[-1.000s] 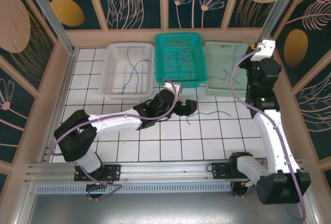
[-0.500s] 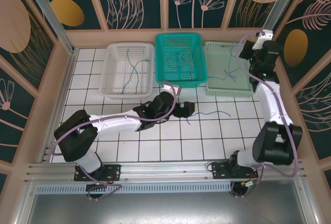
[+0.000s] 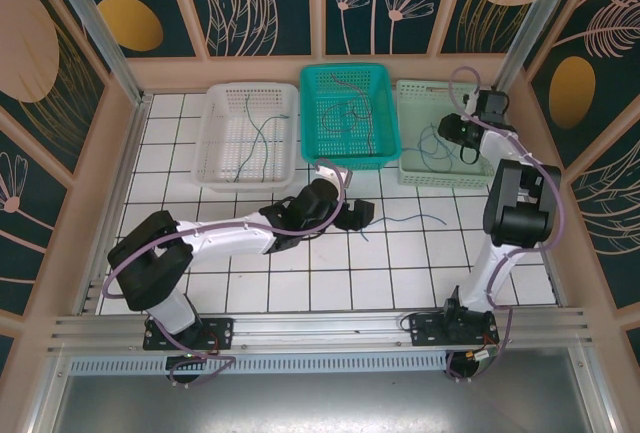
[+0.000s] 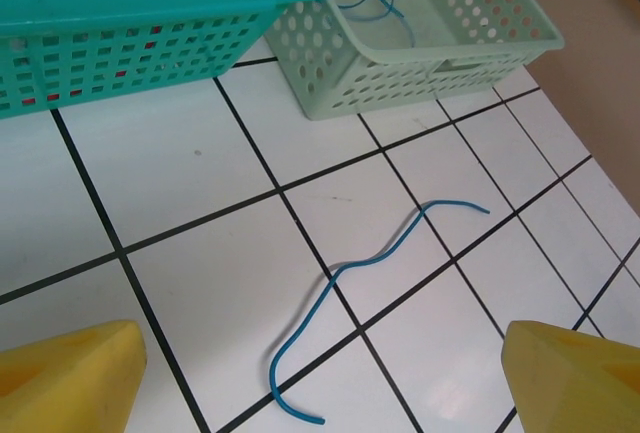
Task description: Untangle the cables
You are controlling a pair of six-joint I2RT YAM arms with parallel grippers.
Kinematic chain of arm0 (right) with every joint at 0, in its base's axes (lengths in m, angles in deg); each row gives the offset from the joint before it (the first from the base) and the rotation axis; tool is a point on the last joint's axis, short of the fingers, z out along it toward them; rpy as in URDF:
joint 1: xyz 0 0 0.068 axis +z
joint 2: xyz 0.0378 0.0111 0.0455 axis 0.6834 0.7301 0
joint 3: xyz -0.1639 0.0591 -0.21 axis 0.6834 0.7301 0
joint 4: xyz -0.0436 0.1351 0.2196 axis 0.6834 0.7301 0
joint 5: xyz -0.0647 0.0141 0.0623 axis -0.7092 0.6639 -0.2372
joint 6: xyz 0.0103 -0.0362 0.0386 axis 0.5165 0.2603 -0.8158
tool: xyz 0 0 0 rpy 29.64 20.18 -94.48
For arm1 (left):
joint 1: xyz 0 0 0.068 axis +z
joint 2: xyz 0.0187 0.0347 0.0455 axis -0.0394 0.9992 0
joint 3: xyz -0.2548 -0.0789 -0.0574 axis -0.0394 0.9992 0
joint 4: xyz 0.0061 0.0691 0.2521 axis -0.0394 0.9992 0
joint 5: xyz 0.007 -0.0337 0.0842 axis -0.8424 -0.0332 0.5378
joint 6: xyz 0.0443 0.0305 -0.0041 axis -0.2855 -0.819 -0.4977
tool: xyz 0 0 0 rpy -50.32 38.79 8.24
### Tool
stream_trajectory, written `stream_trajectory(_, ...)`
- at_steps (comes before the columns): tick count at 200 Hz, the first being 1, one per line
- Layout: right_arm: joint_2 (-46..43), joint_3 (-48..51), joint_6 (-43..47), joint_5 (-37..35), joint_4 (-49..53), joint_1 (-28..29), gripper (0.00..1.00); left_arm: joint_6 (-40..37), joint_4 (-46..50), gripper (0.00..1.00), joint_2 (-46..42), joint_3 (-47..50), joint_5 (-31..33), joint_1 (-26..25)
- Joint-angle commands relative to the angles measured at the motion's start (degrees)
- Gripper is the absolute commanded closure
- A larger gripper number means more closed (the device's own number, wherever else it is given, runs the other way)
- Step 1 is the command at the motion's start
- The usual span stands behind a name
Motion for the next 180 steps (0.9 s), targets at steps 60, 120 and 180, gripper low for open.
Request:
stream_trajectory(60, -11.28, 3.16, 1.83, -3.88, -2.08, 1.48, 0.01, -2.27, 2.87, 0.04, 1.83, -1.37, 3.29, 0.14)
stream_trajectory(120, -25.5, 10.85, 3.45, -9.2, -3.62, 6.22, 0.01, -6.48, 4.5, 0.02, 0.69, -0.07, 4.65, 0.21)
stream_trajectory(180, -32.56, 16.65, -1.92, -7.14, -1.86, 6.51, 0.13, -12.26, 7.81, 0.13, 7.24, -1.38, -4.69, 0.12)
